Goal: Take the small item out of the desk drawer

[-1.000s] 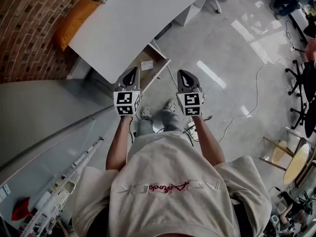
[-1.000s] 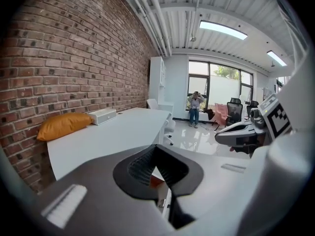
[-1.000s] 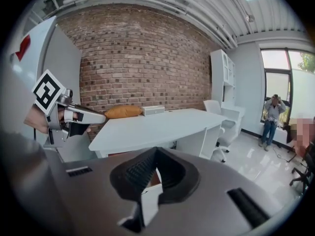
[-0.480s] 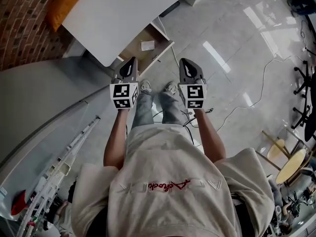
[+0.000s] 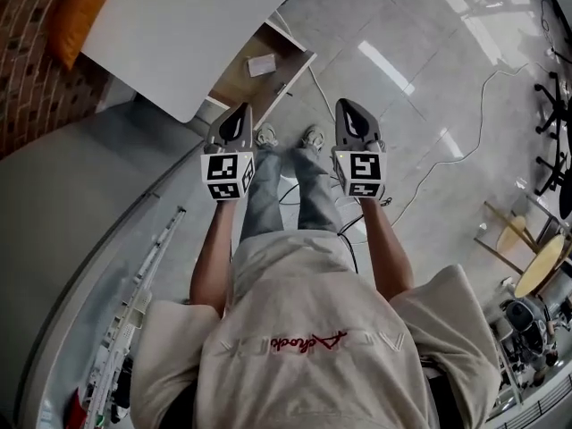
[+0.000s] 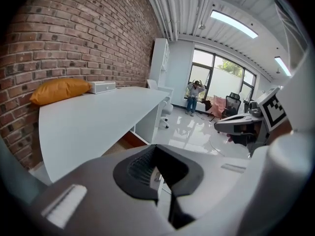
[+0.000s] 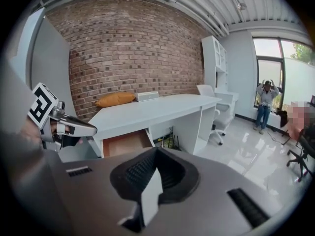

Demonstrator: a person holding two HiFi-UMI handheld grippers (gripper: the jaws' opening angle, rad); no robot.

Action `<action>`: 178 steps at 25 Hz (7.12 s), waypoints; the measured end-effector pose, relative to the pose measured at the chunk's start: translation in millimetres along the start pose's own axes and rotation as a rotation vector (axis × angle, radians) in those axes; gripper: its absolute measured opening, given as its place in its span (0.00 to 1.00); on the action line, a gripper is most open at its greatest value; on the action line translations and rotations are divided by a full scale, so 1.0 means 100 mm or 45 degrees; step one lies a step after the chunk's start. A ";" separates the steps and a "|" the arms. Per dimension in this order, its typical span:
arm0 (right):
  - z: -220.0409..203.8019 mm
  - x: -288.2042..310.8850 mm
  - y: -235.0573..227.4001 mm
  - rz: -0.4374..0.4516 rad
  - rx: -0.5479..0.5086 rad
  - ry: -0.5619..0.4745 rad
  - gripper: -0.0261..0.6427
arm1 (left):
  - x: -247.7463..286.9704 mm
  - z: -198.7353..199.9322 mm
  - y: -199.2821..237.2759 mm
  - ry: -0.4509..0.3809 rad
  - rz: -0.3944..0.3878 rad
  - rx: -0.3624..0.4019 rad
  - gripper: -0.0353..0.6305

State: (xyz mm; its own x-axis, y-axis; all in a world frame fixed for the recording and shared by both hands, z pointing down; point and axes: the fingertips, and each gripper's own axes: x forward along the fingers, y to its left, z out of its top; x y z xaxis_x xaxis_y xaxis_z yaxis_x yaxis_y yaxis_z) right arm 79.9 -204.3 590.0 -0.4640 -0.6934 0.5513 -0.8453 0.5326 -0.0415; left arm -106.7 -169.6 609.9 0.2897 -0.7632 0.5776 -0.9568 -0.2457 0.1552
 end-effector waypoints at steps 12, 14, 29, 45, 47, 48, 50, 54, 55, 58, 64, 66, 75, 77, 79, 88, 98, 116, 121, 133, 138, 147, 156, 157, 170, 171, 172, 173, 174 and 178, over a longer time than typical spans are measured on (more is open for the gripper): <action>-0.72 0.26 0.46 0.046 0.065 0.129 0.06 | 0.27 -0.56 0.26 0.077 -0.067 0.011 0.06; -0.73 0.29 0.52 0.060 0.071 0.130 0.06 | 0.32 -0.55 0.29 0.081 -0.073 0.018 0.07; -1.29 0.22 0.55 0.088 0.087 0.191 0.06 | 0.80 -0.76 0.37 0.112 -0.115 0.078 0.07; -1.26 0.34 0.60 0.136 0.154 0.144 0.06 | 1.66 -1.06 0.41 0.401 -0.195 0.720 0.07; -1.27 0.34 0.58 0.135 0.157 0.147 0.06 | 1.74 -1.08 0.41 0.432 -0.200 0.826 0.07; -1.27 0.34 0.57 0.132 0.159 0.149 0.06 | 1.78 -1.09 0.41 0.443 -0.208 0.881 0.07; -1.27 0.34 0.54 0.127 0.166 0.151 0.06 | 1.86 -1.13 0.40 0.462 -0.224 0.972 0.07; -1.26 0.35 0.50 0.128 0.175 0.152 0.06 | 2.00 -1.21 0.47 0.519 -0.232 1.043 0.07; -1.25 0.36 0.50 0.131 0.176 0.152 0.06 | 2.03 -1.23 0.50 0.541 -0.233 1.053 0.07; -1.23 0.38 0.49 0.140 0.183 0.149 0.06 | 2.11 -1.31 0.57 0.610 -0.242 1.068 0.15; -1.24 0.45 0.49 0.152 0.191 0.149 0.06 | 2.32 -1.48 0.72 0.687 -0.229 1.088 0.22; -1.25 0.46 0.49 0.157 0.191 0.151 0.06 | 2.38 -1.52 0.74 0.713 -0.228 1.092 0.24; -1.25 0.47 0.39 0.142 0.208 0.160 0.06 | 2.55 -1.52 0.77 0.715 -0.189 1.111 0.21; -1.24 0.47 0.38 0.141 0.207 0.159 0.06 | 2.56 -1.50 0.78 0.710 -0.172 1.119 0.14; -1.25 0.47 0.38 0.139 0.210 0.157 0.06 | 2.57 -1.51 0.79 0.707 -0.160 1.121 0.11; -1.23 0.44 0.35 0.132 0.217 0.156 0.06 | 2.56 -1.49 0.79 0.715 -0.160 1.109 0.07; -1.23 0.45 0.43 0.137 0.212 0.142 0.06 | 2.41 -1.30 0.75 0.596 -0.117 1.066 0.07; -1.10 0.37 0.49 0.132 0.162 0.086 0.06 | 1.68 -0.66 0.45 0.213 0.032 0.699 0.06; -0.96 0.31 0.51 0.123 0.147 0.050 0.06 | 1.30 -0.43 0.25 0.067 0.037 0.485 0.06; -0.63 0.20 0.43 0.074 0.130 -0.015 0.06 | 0.71 -0.03 0.05 -0.088 0.087 0.249 0.06; -0.34 0.08 0.46 0.071 0.110 -0.058 0.06 | 0.43 0.21 -0.01 -0.120 0.096 0.249 0.06; 0.26 -0.34 0.37 0.015 0.089 -0.151 0.06 | -0.11 0.79 -0.30 -0.206 0.084 0.246 0.06; 0.95 -0.63 0.24 0.010 0.030 -0.297 0.06 | -0.46 1.44 -0.63 -0.313 0.054 0.327 0.06; 1.01 -0.69 0.25 0.013 0.028 -0.309 0.06 | -0.52 1.48 -0.67 -0.316 0.050 0.324 0.06; 1.70 -1.05 0.12 -0.027 -0.027 -0.455 0.06 | -0.88 2.24 -0.73 -0.491 0.026 0.278 0.06; 1.76 -1.07 0.09 -0.034 -0.037 -0.471 0.06 | -0.90 2.30 -0.74 -0.506 0.023 0.278 0.06; 1.83 -1.08 0.07 -0.042 -0.047 -0.486 0.06 | -0.90 2.35 -0.75 -0.520 0.021 0.280 0.06; 1.89 -1.09 0.06 -0.050 -0.055 -0.502 0.06 | -0.91 2.39 -0.75 -0.530 0.017 0.281 0.06; 1.95 -1.10 0.05 -0.058 -0.060 -0.515 0.06 | -0.92 2.42 -0.74 -0.538 0.014 0.280 0.06; 2.13 -1.11 0.05 -0.075 -0.084 -0.548 0.06 | -0.94 2.52 -0.68 -0.564 0.012 0.256 0.06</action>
State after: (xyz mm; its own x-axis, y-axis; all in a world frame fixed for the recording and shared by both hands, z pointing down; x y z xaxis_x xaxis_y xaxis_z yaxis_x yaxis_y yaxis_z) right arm 70.6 -228.5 351.1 -0.4956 -0.8550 0.1529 -0.8613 0.5065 0.0407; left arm -63.4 -231.8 342.8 0.3048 -0.9363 0.1746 -0.9487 -0.3147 -0.0314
